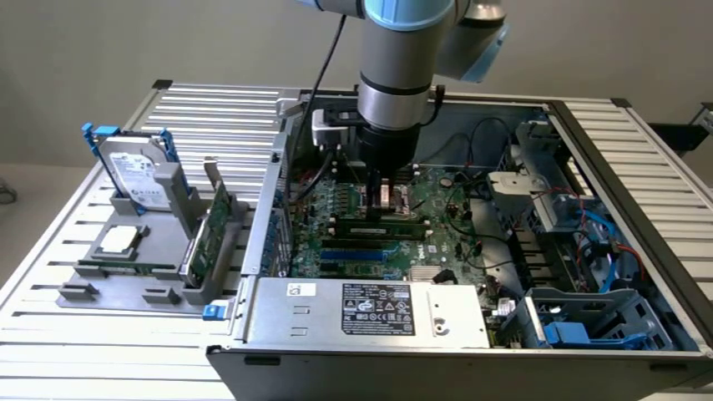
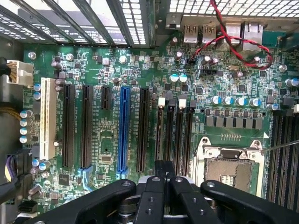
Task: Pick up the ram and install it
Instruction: 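Press down the ram until it locks into place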
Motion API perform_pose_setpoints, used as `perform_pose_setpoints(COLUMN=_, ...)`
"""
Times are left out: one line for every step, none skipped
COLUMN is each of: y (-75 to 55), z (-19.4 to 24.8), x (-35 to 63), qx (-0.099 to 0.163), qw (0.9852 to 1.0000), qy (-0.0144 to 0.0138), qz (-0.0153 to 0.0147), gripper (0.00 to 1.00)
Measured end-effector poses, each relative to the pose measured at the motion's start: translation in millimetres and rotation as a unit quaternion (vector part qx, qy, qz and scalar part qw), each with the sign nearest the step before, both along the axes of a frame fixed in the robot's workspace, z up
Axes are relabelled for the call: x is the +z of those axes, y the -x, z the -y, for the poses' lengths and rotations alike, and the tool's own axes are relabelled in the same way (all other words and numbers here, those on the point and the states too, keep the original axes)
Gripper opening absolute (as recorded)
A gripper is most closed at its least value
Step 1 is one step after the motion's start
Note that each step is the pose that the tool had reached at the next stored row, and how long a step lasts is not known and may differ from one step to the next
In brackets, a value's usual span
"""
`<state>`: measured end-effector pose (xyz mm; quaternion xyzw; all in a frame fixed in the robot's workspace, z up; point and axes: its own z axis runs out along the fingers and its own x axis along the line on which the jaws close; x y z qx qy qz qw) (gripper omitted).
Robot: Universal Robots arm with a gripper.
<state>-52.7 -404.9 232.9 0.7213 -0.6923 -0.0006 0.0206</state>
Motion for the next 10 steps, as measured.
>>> perform_pose_setpoints(y=0.0, z=0.0, x=-0.6, qx=0.0, qw=1.0, qy=0.0, qz=0.0, gripper=0.11)
perform_pose_setpoints(y=0.0, z=0.0, x=-1.0, qx=0.0, qw=1.0, qy=0.0, qz=0.0, gripper=0.11)
perform_pose_setpoints(y=0.0, z=0.0, x=-1.4, qx=0.0, qw=1.0, qy=0.0, qz=0.0, gripper=0.11)
perform_pose_setpoints(y=0.0, z=0.0, x=-1.9, qx=0.0, qw=1.0, qy=0.0, qz=0.0, gripper=0.11)
perform_pose_setpoints(y=0.0, z=0.0, x=-2.5, qx=0.0, qw=1.0, qy=0.0, qz=0.0, gripper=0.11)
perform_pose_setpoints(y=0.0, z=0.0, x=-3.2, qx=0.0, qw=1.0, qy=0.0, qz=0.0, gripper=0.11)
perform_pose_setpoints(y=0.0, z=0.0, x=-3.9, qx=0.0, qw=1.0, qy=0.0, qz=0.0, gripper=0.11)
perform_pose_setpoints(y=0.0, z=0.1, x=-4.4, qx=0.0, qw=1.0, qy=0.0002, qz=-0.0001, gripper=0.11)
perform_pose_setpoints(y=0.1, z=0.1, x=-5.0, qx=0.0, qw=1.0, qy=0.0004, qz=-0.0002, gripper=0.11)
perform_pose_setpoints(y=0.1, z=0.1, x=-5.6, qx=0.0, qw=1.0, qy=0.0004, qz=-0.0002, gripper=0.11)
